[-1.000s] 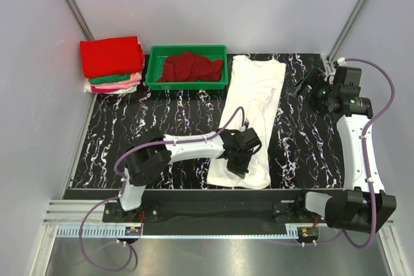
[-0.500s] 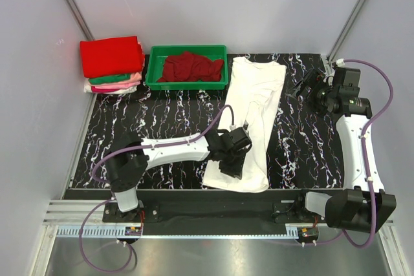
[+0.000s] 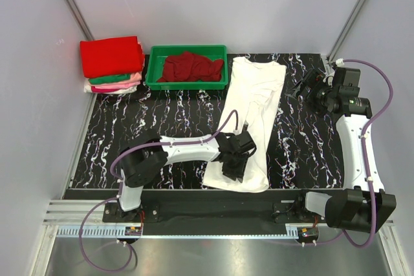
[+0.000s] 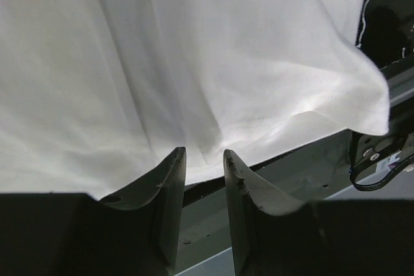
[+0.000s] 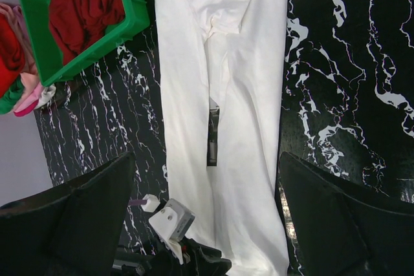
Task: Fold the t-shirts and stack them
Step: Fold the tshirt
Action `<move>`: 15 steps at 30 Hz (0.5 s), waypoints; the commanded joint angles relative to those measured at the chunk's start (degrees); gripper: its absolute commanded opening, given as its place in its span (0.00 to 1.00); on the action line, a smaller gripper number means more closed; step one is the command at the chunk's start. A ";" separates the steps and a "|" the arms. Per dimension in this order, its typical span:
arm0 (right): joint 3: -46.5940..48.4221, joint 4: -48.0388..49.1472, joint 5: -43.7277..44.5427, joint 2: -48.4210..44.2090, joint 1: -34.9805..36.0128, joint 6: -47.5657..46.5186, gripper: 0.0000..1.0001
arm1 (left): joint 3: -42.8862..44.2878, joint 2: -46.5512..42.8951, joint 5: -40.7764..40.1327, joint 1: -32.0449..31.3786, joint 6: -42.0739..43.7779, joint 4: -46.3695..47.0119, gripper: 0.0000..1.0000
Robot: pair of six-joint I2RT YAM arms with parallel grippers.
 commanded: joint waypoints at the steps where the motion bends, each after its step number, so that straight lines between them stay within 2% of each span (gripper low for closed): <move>1: 0.06 1.26 -1.05 -0.39 0.30 -1.02 1.00 | 2.17 0.63 0.95 -0.36 0.52 1.25 0.34; 15: -0.03 1.52 -0.88 -0.04 0.30 -0.84 1.00 | 3.22 2.04 2.01 -0.36 0.60 2.13 0.30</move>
